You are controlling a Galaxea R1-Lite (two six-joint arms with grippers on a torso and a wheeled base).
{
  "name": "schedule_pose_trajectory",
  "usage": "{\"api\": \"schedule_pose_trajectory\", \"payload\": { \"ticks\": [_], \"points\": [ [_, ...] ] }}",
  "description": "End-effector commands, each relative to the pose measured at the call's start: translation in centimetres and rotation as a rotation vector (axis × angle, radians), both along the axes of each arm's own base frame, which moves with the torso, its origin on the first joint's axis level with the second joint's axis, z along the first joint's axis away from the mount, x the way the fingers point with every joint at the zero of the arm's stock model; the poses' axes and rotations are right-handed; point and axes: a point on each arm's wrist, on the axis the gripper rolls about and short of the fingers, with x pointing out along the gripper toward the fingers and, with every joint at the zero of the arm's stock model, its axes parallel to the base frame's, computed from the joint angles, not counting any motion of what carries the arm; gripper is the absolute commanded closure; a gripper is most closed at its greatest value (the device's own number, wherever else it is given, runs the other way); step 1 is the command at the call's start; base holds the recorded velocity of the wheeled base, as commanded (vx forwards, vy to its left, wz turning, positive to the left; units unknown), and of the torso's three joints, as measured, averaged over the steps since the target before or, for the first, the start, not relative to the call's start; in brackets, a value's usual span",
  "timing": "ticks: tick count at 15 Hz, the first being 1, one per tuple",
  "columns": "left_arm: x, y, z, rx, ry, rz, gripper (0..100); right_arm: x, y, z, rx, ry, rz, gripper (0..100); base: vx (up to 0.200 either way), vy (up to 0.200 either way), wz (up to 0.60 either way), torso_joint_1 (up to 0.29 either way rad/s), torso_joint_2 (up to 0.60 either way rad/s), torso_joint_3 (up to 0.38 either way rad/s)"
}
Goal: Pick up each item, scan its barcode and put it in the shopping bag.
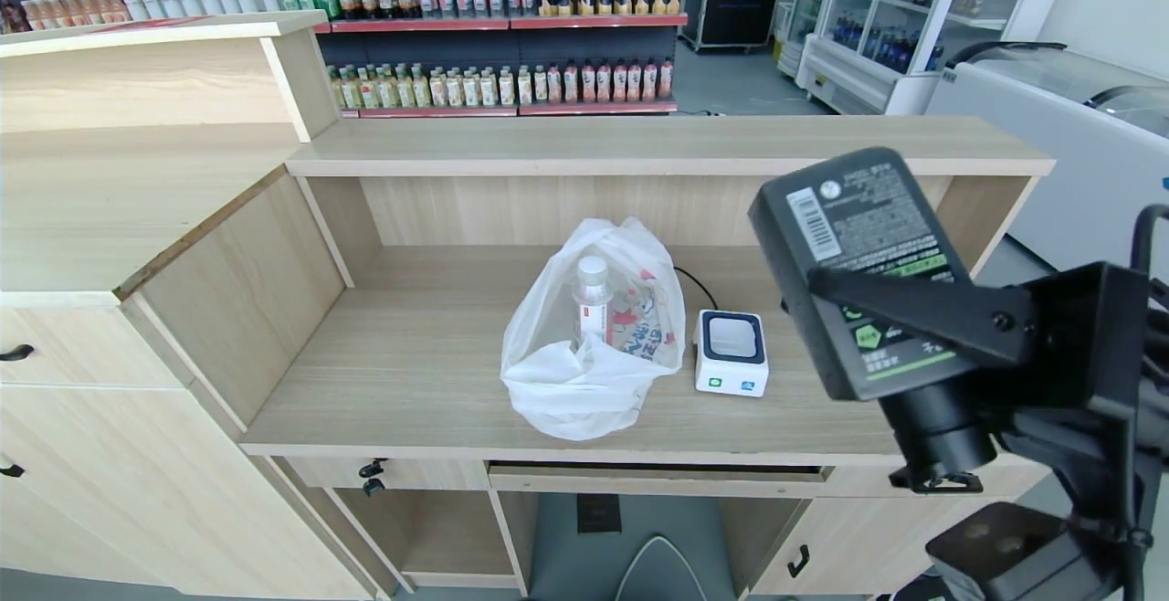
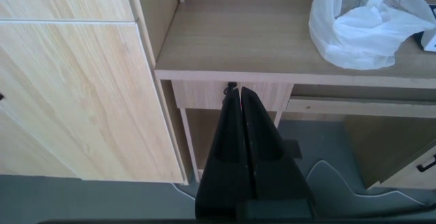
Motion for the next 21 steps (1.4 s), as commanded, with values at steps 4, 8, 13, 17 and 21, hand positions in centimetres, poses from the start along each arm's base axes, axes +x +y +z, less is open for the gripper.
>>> {"api": "schedule_pose_trajectory", "payload": {
  "ticks": [4, 8, 13, 17, 21],
  "points": [
    [0.0, 0.0, 0.0, 0.0, 0.0, 0.002, 100, -2.8, 2.5, -1.8, -0.071, 0.002, 0.105, 100, 0.0, 0.0, 0.0, 0.0, 0.0, 0.0],
    [0.0, 0.0, 0.0, 0.0, 0.0, 0.002, 100, -4.0, 3.4, -1.9, -0.081, -0.042, 0.132, 100, 0.0, 0.0, 0.0, 0.0, 0.0, 0.0],
    [0.0, 0.0, 0.0, 0.0, 0.0, 0.002, 100, -4.7, 3.8, -1.9, -0.087, -0.085, 0.169, 100, 0.0, 0.0, 0.0, 0.0, 0.0, 0.0],
    [0.0, 0.0, 0.0, 0.0, 0.0, 0.002, 100, -4.8, 4.1, -2.1, -0.093, -0.089, 0.182, 100, 0.0, 0.0, 0.0, 0.0, 0.0, 0.0],
    [0.0, 0.0, 0.0, 0.0, 0.0, 0.002, 100, -5.2, 4.3, -2.1, -0.094, -0.091, 0.205, 100, 0.0, 0.0, 0.0, 0.0, 0.0, 0.0]
  ]
}}
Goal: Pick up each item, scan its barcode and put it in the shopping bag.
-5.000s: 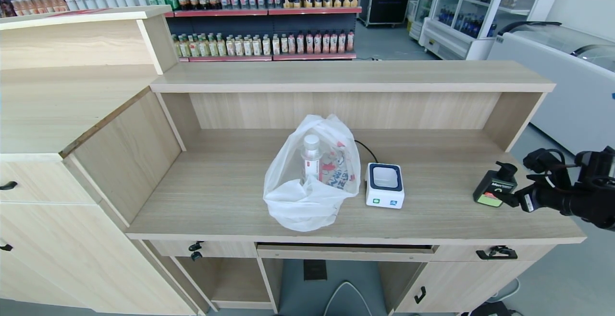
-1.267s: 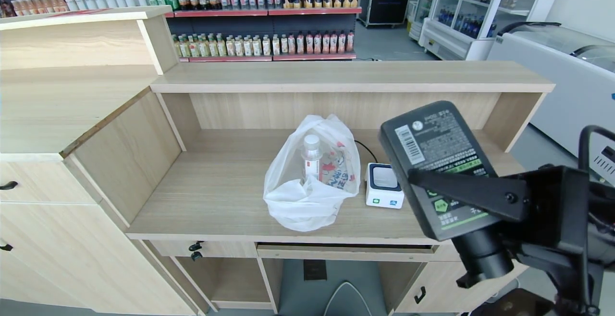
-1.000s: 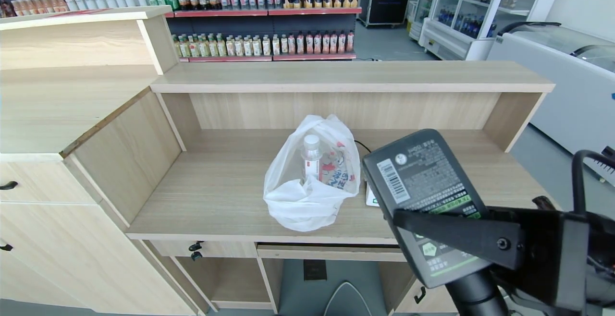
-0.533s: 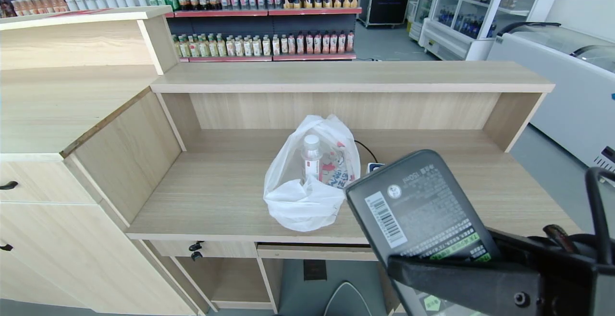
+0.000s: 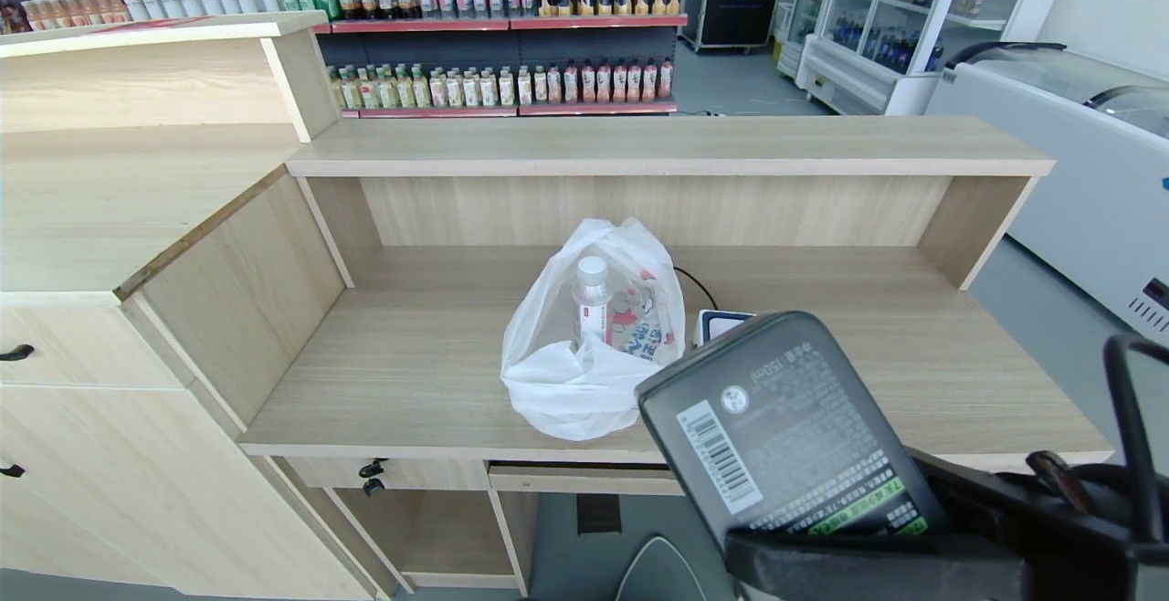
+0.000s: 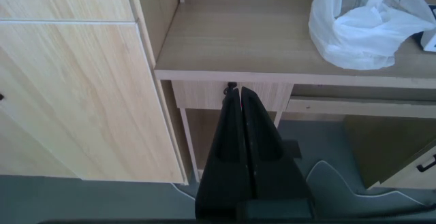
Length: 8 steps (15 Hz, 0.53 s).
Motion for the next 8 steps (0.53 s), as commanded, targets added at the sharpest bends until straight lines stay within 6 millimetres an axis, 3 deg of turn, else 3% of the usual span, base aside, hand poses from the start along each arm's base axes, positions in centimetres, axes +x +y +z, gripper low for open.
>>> {"api": "schedule_pose_trajectory", "payload": {
  "ticks": [1, 8],
  "points": [
    [0.0, 0.0, 0.0, 0.0, 0.0, 0.001, 100, -0.02, 0.09, -0.06, -0.002, 0.001, 0.004, 100, 0.0, 0.0, 0.0, 0.0, 0.0, 0.0],
    [0.0, 0.0, 0.0, 0.0, 0.0, 0.001, 100, -0.31, 0.16, -0.1, -0.004, 0.002, 0.02, 100, 0.0, 0.0, 0.0, 0.0, 0.0, 0.0]
  ]
}}
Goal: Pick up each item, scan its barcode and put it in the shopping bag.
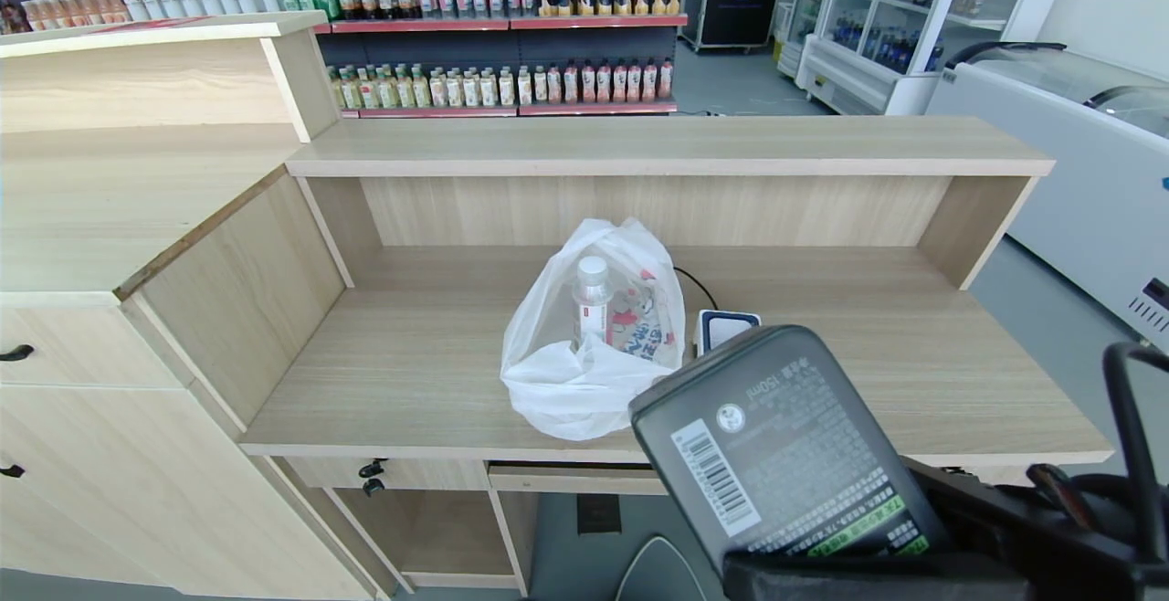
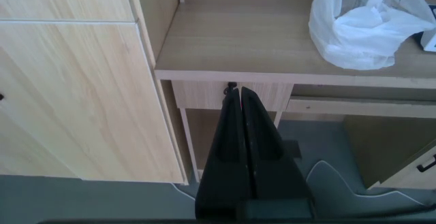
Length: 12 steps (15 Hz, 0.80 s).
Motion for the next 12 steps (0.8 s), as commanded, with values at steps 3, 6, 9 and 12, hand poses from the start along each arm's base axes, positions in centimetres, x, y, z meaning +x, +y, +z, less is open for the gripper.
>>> {"api": "schedule_pose_trajectory", "payload": {
  "ticks": [3, 6, 9, 12],
  "points": [
    [0.0, 0.0, 0.0, 0.0, 0.0, 0.0, 100, 0.0, -0.1, 0.2, 0.007, -0.004, -0.002, 100, 0.0, 0.0, 0.0, 0.0, 0.0, 0.0],
    [0.0, 0.0, 0.0, 0.0, 0.0, 0.0, 100, 1.7, -1.2, 1.7, 0.075, 0.092, -0.092, 100, 0.0, 0.0, 0.0, 0.0, 0.0, 0.0],
    [0.0, 0.0, 0.0, 0.0, 0.0, 0.0, 100, 6.0, -5.9, 4.4, 0.339, 0.455, -0.399, 100, 0.0, 0.0, 0.0, 0.0, 0.0, 0.0],
    [0.0, 0.0, 0.0, 0.0, 0.0, 0.0, 100, 8.5, -13.1, 3.2, 0.767, 0.853, -0.759, 100, 0.0, 0.0, 0.0, 0.0, 0.0, 0.0]
  ]
}}
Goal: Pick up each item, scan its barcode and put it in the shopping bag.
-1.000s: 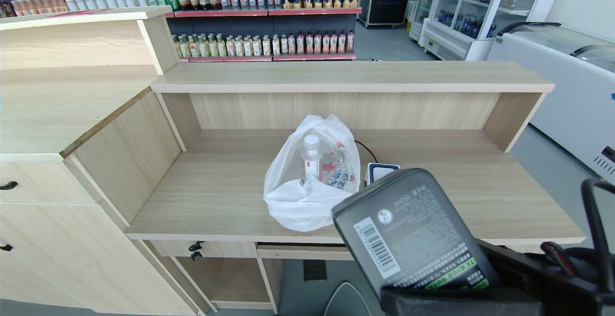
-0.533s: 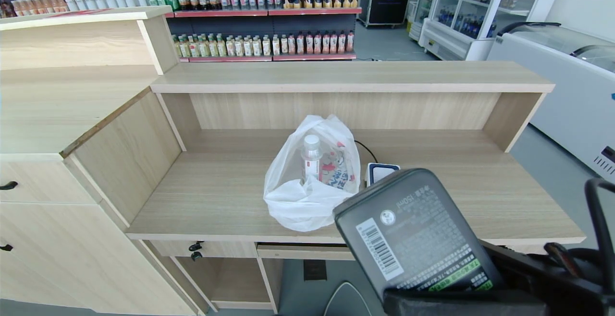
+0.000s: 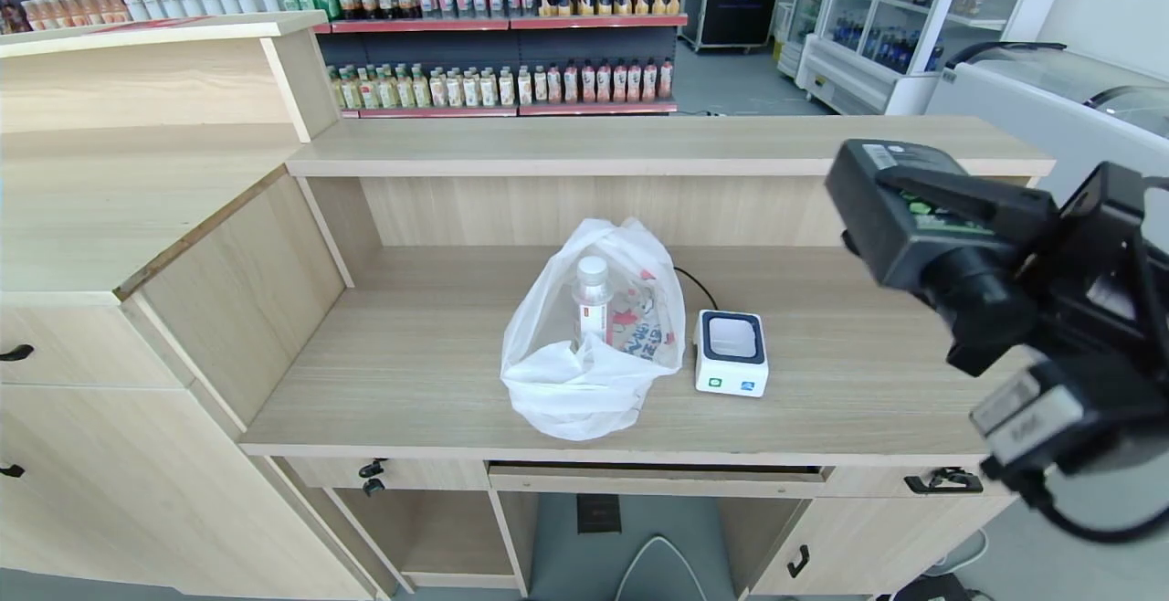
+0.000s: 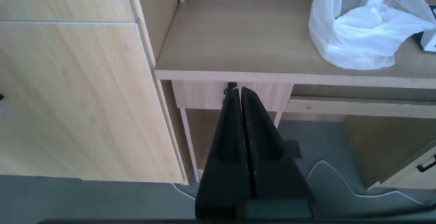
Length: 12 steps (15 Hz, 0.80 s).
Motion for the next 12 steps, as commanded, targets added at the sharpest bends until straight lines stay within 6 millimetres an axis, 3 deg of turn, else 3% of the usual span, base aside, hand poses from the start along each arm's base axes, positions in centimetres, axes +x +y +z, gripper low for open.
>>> {"api": "schedule_pose_trajectory", "payload": {
  "ticks": [1, 2, 3, 5, 10, 12],
  "points": [
    [0.0, 0.0, 0.0, 0.0, 0.0, 0.0, 100, 1.4, -7.1, -1.7, 0.396, 0.311, -0.419, 100, 0.0, 0.0, 0.0, 0.0, 0.0, 0.0],
    [0.0, 0.0, 0.0, 0.0, 0.0, 0.0, 100, 1.4, -8.1, -2.6, 0.479, 0.389, -0.499, 100, 0.0, 0.0, 0.0, 0.0, 0.0, 0.0],
    [0.0, 0.0, 0.0, 0.0, 0.0, 0.0, 100, 1.4, -10.2, -3.3, 0.687, 0.483, -0.688, 100, 0.0, 0.0, 0.0, 0.0, 0.0, 0.0],
    [0.0, 0.0, 0.0, 0.0, 0.0, 0.0, 100, 1.6, -11.1, -5.0, 1.034, 0.669, -0.808, 100, 0.0, 0.0, 0.0, 0.0, 0.0, 0.0],
    [0.0, 0.0, 0.0, 0.0, 0.0, 0.0, 100, 1.7, -11.7, -6.2, 1.243, 0.765, -0.847, 100, 0.0, 0.0, 0.0, 0.0, 0.0, 0.0],
    [0.0, 0.0, 0.0, 0.0, 0.0, 0.0, 100, 1.7, -11.2, -6.1, 1.285, 0.787, -0.804, 100, 0.0, 0.0, 0.6, 0.002, 0.0, -0.002]
  ]
}}
